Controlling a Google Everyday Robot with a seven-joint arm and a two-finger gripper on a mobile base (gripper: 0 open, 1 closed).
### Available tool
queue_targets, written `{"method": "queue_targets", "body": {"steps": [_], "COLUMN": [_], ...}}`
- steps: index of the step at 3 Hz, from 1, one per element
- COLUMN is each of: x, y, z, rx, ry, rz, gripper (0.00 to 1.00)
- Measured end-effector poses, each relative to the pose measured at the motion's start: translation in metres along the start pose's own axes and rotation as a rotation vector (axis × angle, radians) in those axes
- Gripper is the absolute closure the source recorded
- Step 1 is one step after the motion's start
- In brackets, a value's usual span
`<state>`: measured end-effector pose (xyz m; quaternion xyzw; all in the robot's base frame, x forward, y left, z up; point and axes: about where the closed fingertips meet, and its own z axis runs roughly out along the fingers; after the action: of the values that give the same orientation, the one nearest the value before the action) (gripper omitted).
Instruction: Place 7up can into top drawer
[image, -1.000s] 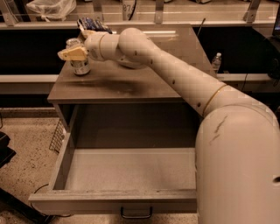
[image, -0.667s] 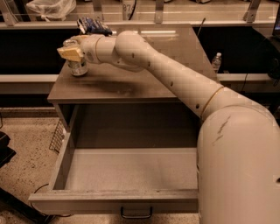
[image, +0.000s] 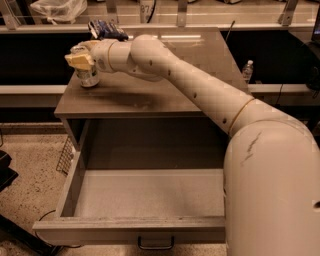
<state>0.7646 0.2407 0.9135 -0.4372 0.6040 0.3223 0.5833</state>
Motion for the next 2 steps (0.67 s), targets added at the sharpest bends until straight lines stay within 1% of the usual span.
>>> {"method": "queue_targets", "body": {"steps": [1,2], "x": [-0.015,-0.043], "y": [0.005,0.024], "z": [-0.016,-0.069], "rx": [0.011,0.074], "ry": [-0.032,-0.107], "rz": [-0.023,-0.047], "gripper": [1.0,1.0]}}
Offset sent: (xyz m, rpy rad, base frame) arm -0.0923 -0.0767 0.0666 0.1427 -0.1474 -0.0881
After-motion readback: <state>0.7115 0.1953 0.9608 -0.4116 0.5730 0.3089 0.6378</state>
